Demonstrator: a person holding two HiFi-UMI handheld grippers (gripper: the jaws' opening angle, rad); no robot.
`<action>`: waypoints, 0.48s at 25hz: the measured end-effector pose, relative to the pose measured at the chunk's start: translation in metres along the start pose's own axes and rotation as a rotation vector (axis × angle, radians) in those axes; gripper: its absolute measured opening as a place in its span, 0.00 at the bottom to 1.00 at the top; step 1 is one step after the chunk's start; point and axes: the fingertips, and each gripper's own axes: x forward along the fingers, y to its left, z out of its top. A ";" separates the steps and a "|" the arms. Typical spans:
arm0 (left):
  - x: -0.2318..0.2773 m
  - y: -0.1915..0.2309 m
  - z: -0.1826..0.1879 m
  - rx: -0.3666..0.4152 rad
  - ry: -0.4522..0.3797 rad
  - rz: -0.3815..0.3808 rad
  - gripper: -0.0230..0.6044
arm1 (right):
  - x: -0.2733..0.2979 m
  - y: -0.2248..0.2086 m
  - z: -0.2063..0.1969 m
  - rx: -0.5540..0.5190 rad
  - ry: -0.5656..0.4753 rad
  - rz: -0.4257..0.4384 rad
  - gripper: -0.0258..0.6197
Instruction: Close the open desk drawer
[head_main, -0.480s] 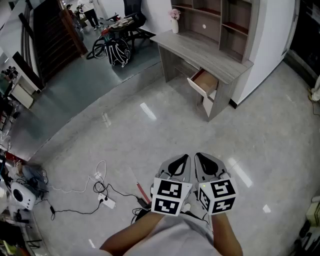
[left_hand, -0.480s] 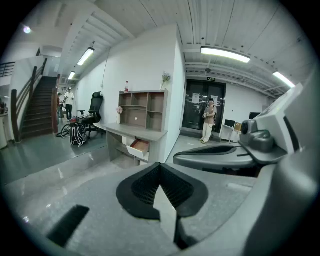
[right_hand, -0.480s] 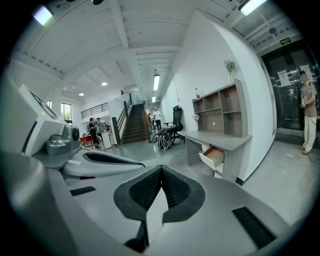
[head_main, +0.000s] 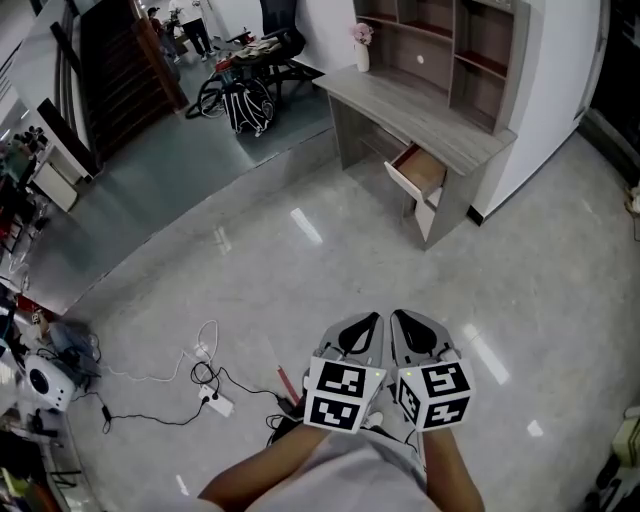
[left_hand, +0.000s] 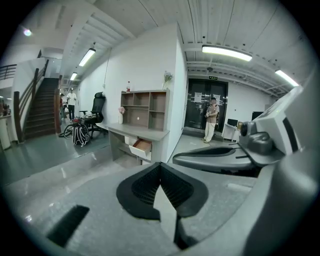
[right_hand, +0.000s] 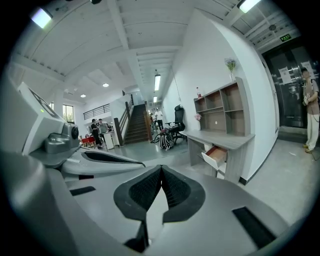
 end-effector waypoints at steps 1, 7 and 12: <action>0.000 0.003 0.000 -0.002 -0.001 0.006 0.04 | 0.002 0.001 0.001 -0.001 -0.001 0.006 0.04; 0.002 0.026 0.002 -0.018 -0.010 0.031 0.04 | 0.024 0.013 0.004 -0.015 0.004 0.037 0.04; 0.013 0.053 0.007 -0.032 -0.013 0.031 0.04 | 0.052 0.017 0.009 -0.022 0.016 0.038 0.04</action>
